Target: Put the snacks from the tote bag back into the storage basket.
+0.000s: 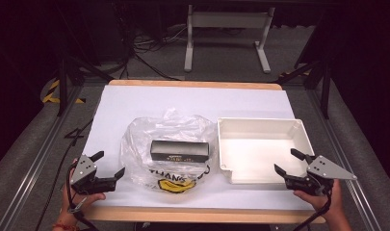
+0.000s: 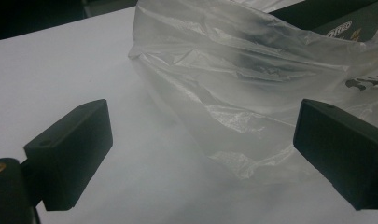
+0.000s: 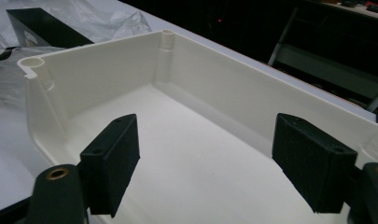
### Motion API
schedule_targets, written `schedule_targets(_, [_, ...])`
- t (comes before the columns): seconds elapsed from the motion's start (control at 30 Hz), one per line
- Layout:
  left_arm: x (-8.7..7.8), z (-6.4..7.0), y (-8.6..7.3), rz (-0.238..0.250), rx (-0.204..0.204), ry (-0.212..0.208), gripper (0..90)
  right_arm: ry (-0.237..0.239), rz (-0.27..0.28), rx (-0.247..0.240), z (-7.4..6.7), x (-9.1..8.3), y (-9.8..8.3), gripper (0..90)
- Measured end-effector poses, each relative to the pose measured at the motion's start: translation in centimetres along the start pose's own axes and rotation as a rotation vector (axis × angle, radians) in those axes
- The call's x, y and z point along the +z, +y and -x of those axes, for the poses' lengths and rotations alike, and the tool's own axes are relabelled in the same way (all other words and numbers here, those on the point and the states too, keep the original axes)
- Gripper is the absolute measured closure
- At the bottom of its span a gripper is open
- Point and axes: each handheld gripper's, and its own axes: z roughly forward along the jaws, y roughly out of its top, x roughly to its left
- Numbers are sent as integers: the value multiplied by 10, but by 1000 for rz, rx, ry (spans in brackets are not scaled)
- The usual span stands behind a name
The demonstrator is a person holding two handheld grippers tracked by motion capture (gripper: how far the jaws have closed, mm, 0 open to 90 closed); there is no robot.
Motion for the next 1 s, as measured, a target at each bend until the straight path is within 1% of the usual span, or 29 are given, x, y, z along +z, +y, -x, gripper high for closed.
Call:
schedule_targets(0.1, [-1, 0, 0, 1, -3, 5, 55, 16, -10, -24, -5, 10, 5, 216])
schedule_targets(0.13, [-1, 0, 0, 1, -3, 5, 55, 16, -10, -24, -5, 10, 5, 216])
schedule_targets(0.27, [0, 1, 0, -5, 1, 2, 55, 31, 8, -62, -11, 21, 11, 206])
schedule_targets(0.3, [0, 2, 0, -7, -2, 0, 55, 49, 16, -69, -13, 28, 15, 208])
schedule_targets(0.33, [1, 2, 0, -9, 0, 1, 55, 49, 16, -69, -13, 28, 15, 208])
schedule_targets(0.4, [0, 1, 0, -7, 0, -1, 55, 63, 12, -90, -16, 37, 21, 215])
schedule_targets(0.43, [0, 1, 0, -7, 0, -1, 55, 63, 12, -90, -16, 37, 21, 215])
schedule_targets(0.5, [0, 1, 0, -6, 0, -2, 55, 76, 16, -104, -18, 43, 26, 229])
schedule_targets(0.57, [0, 1, 0, -8, 0, -4, 55, 102, 20, -107, -20, 51, 32, 238])
schedule_targets(0.63, [0, 1, 0, -8, -1, -6, 55, 116, 20, -116, -23, 58, 37, 242])
schedule_targets(0.7, [0, 2, 0, -9, 0, -8, 55, 146, 23, -117, -25, 64, 41, 250])
schedule_targets(0.73, [0, 2, 0, -10, 0, -9, 55, 148, 21, -119, -27, 68, 43, 251])
schedule_targets(0.83, [1, 2, 0, -11, 1, -8, 55, 174, 9, -131, -30, 77, 49, 254])
schedule_targets(0.9, [1, 2, 0, -12, 1, -8, 55, 197, -3, -142, -31, 82, 53, 256])
schedule_targets(1.0, [1, 2, 0, -12, 1, -12, 55, 228, -14, -171, -33, 89, 61, 265])
